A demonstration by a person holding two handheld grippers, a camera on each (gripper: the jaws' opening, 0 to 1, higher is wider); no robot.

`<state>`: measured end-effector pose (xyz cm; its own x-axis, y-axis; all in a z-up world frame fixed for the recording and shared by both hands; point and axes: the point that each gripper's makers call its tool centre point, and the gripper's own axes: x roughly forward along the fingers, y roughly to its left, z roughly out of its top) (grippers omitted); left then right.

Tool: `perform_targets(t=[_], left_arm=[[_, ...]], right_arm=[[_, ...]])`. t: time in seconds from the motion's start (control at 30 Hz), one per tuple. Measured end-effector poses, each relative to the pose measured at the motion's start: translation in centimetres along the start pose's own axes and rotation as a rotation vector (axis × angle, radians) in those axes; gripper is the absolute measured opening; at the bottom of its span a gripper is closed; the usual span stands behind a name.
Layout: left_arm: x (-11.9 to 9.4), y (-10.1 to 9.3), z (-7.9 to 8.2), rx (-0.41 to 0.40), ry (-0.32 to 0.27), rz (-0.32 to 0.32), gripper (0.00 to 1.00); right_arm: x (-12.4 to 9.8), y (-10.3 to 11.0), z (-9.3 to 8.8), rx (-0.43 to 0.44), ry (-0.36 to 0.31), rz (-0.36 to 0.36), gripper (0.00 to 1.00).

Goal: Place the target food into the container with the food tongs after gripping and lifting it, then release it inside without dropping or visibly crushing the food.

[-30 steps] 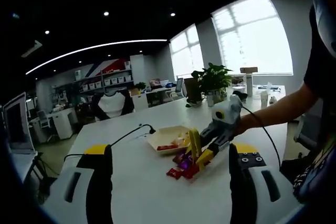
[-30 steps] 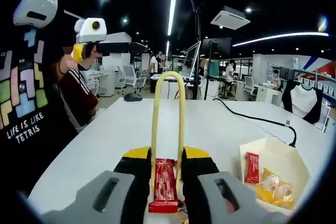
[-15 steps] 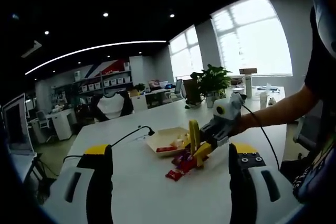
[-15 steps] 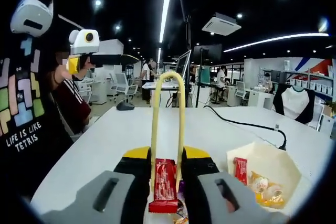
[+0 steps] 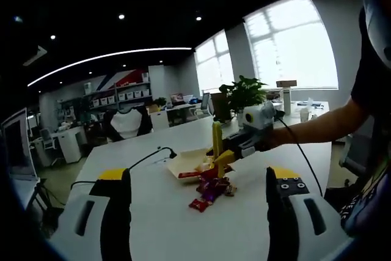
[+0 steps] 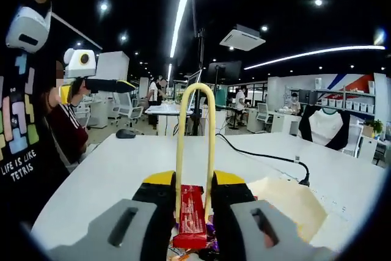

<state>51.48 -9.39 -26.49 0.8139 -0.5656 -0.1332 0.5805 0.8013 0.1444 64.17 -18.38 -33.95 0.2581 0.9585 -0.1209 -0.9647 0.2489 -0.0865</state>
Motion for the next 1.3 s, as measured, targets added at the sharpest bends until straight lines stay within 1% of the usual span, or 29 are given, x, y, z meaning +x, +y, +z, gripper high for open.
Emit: perform_targets(t=[0.03,0.07,0.1,0.17,0.23,0.27,0.3,0.33,0.37,0.43,0.47,0.63,0.7,0.8,0.93,0.97,1.03,1.1,1.17,1.2,1.3], left_arm=[[0.0,0.0,0.0,0.000,-0.001,0.000,0.97],[0.0,0.1,0.0,0.000,0.000,0.001,0.97],[0.0,0.2,0.0,-0.001,0.000,0.002,0.97],[0.0,0.3,-0.1,-0.003,0.000,0.003,0.97],[0.0,0.3,-0.1,-0.003,0.000,0.002,0.97],[0.0,0.3,0.0,-0.005,-0.002,0.003,0.97],[0.1,0.3,0.0,-0.007,-0.001,0.003,0.97],[0.1,0.4,0.0,-0.010,-0.001,0.002,0.97],[0.1,0.4,0.0,-0.007,-0.002,0.002,0.97],[0.0,0.5,0.2,-0.003,-0.007,0.006,0.97],[0.0,0.5,0.2,-0.006,-0.006,0.005,0.97],[-0.1,0.6,0.0,-0.009,-0.005,0.009,0.97],[-0.1,0.6,0.1,-0.010,-0.006,0.008,0.97],[-0.1,0.6,0.2,-0.008,-0.011,0.007,0.97],[0.0,0.6,0.2,-0.009,-0.008,0.006,0.97],[0.0,0.6,0.2,-0.008,-0.006,0.008,0.97],[0.0,0.6,0.1,-0.008,-0.005,0.007,0.97],[0.0,0.6,0.1,-0.009,-0.003,0.009,0.97],[0.0,0.6,0.1,-0.008,-0.003,0.008,0.97],[0.0,0.7,0.1,-0.009,-0.003,0.009,0.97],[0.0,0.8,0.0,-0.009,0.000,0.010,0.97]], right_arm=[[0.0,-0.4,0.1,0.001,-0.003,-0.014,0.18],[-0.1,-0.7,0.3,0.026,-0.019,-0.014,0.18],[-0.1,-1.4,0.4,0.036,-0.024,-0.042,0.18],[-0.1,-1.9,0.3,0.033,-0.014,-0.050,0.18],[-0.1,-2.8,0.4,0.049,-0.018,-0.080,0.18],[-0.1,-3.5,0.3,0.055,-0.014,-0.098,0.18],[-0.2,-4.3,-0.1,0.071,0.005,-0.130,0.18],[-0.1,-4.5,-0.2,0.071,0.011,-0.130,0.18],[-0.2,-5.3,-0.3,0.073,0.015,-0.160,0.18],[-0.1,-5.6,-0.4,0.079,0.014,-0.158,0.18],[-0.1,-6.1,-0.6,0.087,0.019,-0.178,0.18],[0.3,-7.5,-1.0,0.087,0.037,-0.220,0.18],[0.5,-8.6,-1.2,0.104,0.041,-0.244,0.18],[0.7,-9.3,-1.1,0.103,0.031,-0.263,0.18],[1.4,-10.4,-1.4,0.125,0.025,-0.302,0.18],[1.6,-11.0,-1.7,0.134,0.032,-0.329,0.18],[1.9,-11.6,-1.9,0.150,0.027,-0.355,0.18],[2.2,-12.1,-2.1,0.192,0.017,-0.379,0.18],[2.7,-12.0,-2.2,0.181,0.027,-0.369,0.18],[2.9,-12.0,-2.4,0.179,0.038,-0.375,0.18],[3.3,-12.2,-2.7,0.179,0.047,-0.384,0.18]])
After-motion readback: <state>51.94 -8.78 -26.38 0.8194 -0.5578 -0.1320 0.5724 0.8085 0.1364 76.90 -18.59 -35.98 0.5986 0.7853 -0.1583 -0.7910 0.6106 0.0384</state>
